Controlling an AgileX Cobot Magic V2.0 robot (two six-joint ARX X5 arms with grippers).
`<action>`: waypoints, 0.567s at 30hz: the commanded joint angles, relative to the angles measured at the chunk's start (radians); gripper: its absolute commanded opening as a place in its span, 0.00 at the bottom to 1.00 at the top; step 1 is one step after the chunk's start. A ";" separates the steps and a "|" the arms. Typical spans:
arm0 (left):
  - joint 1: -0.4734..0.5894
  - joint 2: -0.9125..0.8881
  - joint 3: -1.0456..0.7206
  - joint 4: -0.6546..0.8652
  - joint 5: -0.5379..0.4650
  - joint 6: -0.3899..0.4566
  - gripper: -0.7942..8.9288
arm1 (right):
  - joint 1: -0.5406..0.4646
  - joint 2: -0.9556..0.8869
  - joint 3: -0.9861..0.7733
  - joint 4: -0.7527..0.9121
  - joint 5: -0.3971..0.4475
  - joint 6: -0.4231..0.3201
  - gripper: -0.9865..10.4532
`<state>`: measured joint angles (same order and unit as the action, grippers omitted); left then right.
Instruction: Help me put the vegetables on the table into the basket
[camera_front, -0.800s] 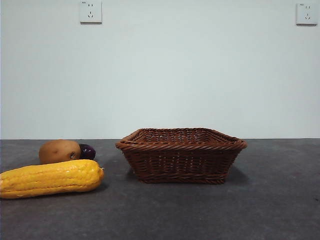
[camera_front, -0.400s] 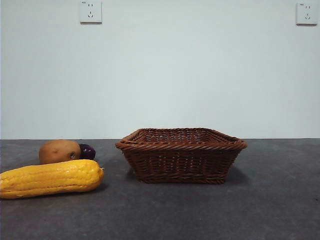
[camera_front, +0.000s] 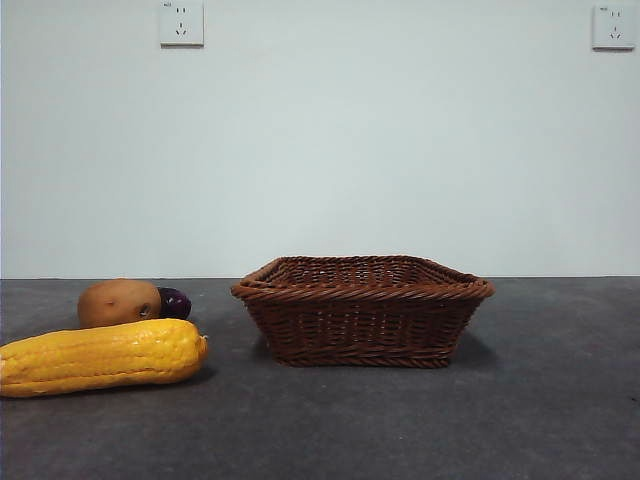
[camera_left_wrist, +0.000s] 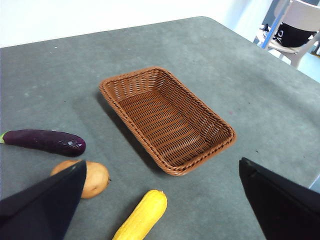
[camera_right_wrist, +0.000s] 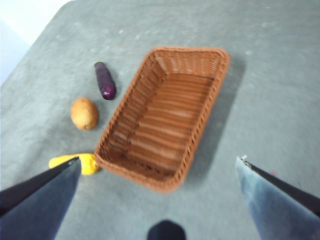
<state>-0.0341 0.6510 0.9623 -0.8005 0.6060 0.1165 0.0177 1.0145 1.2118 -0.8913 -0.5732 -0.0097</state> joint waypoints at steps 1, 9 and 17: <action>-0.014 0.005 0.003 0.003 0.005 0.023 0.77 | 0.037 0.125 0.095 0.000 0.014 0.011 0.58; -0.026 0.018 0.003 0.002 0.004 0.024 0.76 | 0.167 0.542 0.329 0.002 0.145 0.035 0.58; -0.026 0.033 0.003 0.000 0.004 0.024 0.77 | 0.206 0.854 0.349 0.101 0.214 0.053 0.58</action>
<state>-0.0563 0.6846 0.9623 -0.8005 0.6060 0.1287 0.2218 1.8557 1.5539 -0.7948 -0.3626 0.0296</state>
